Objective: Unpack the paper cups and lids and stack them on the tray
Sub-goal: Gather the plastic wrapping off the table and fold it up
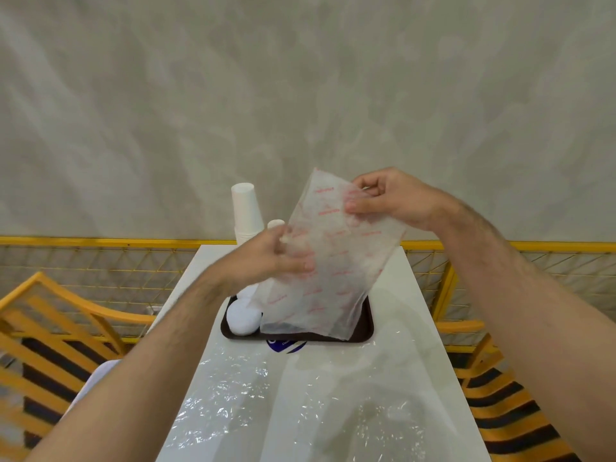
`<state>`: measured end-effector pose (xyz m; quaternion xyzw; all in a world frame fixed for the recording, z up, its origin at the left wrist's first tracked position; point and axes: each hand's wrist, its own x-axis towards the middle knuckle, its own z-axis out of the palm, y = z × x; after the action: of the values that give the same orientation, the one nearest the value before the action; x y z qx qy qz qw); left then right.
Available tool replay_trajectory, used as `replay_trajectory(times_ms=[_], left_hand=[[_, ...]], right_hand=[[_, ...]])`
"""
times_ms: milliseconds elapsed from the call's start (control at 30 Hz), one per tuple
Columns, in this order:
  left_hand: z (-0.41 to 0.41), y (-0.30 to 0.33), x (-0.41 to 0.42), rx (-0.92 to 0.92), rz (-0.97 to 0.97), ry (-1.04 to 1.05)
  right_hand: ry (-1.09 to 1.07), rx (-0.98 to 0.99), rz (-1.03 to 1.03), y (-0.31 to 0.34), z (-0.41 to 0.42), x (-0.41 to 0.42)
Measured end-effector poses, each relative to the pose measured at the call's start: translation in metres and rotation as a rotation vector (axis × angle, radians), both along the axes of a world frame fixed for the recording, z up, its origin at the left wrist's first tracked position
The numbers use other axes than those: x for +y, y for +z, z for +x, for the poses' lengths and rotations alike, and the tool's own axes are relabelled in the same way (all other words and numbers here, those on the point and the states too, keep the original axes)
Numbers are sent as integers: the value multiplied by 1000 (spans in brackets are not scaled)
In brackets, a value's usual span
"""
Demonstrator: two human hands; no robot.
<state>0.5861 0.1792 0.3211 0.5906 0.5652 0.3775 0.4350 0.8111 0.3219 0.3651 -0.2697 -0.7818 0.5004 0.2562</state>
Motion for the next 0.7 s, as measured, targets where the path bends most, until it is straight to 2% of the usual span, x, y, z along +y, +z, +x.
replay_trajectory(times_ms=[100,233,333,400,467,533,600,700], left_hand=[[-1,-24,-12,-106,-89,-47],[-2,-34,-18,-315,-128,-3],[0,-34,-19,-390,-141,16],[2,-35,-19,-404,-106,32],[3,-35,-19,-436,-81,55],[3,-36,-21,-495,-76,80],[1,-37,-23,-540,-86,94],[-2,-40,-25,-580,-123,91]], right_hand=[[-35,-11,-85,-6,9,5],[11,-151,-233,-15,26,7],[-60,-125,-250,-20,31,9],[-139,-84,-232,-23,31,9],[-201,39,-282,-28,33,9],[-114,228,-423,-34,42,10],[38,331,-481,-42,51,8],[15,323,-308,-49,50,3]])
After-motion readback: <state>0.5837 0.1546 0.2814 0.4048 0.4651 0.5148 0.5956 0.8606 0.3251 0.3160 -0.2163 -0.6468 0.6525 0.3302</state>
